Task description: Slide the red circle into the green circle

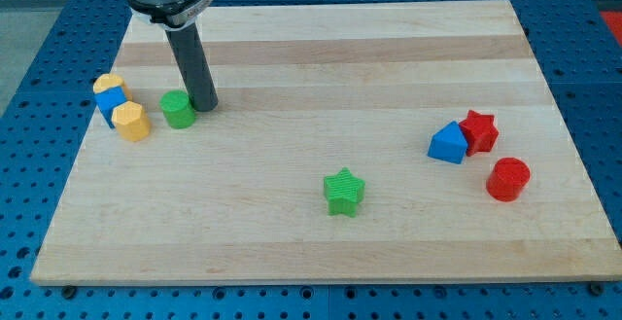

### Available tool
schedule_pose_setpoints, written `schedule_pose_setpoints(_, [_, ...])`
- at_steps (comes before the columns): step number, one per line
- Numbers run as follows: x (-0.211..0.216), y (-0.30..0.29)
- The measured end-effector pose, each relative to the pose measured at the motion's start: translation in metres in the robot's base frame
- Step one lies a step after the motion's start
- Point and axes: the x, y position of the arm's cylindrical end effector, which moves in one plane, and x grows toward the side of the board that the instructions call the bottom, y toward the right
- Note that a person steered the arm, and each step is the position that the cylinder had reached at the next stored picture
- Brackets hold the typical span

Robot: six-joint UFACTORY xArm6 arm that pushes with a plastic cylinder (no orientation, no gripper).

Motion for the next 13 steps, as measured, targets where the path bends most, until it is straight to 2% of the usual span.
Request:
schedule_pose_setpoints(2, [-0.002,-0.037])
schedule_pose_setpoints(3, [-0.021,-0.001])
schedule_pose_setpoints(4, [-0.046,0.095])
schedule_pose_setpoints(6, [-0.060,0.382])
schedule_pose_setpoints(7, [0.000,0.459])
schedule_pose_setpoints(8, [0.082,0.455])
schedule_pose_setpoints(9, [0.127,0.430])
schedule_pose_setpoints(10, [0.115,0.415])
schedule_pose_setpoints(11, [0.119,0.374])
schedule_pose_setpoints(13, [0.177,0.365])
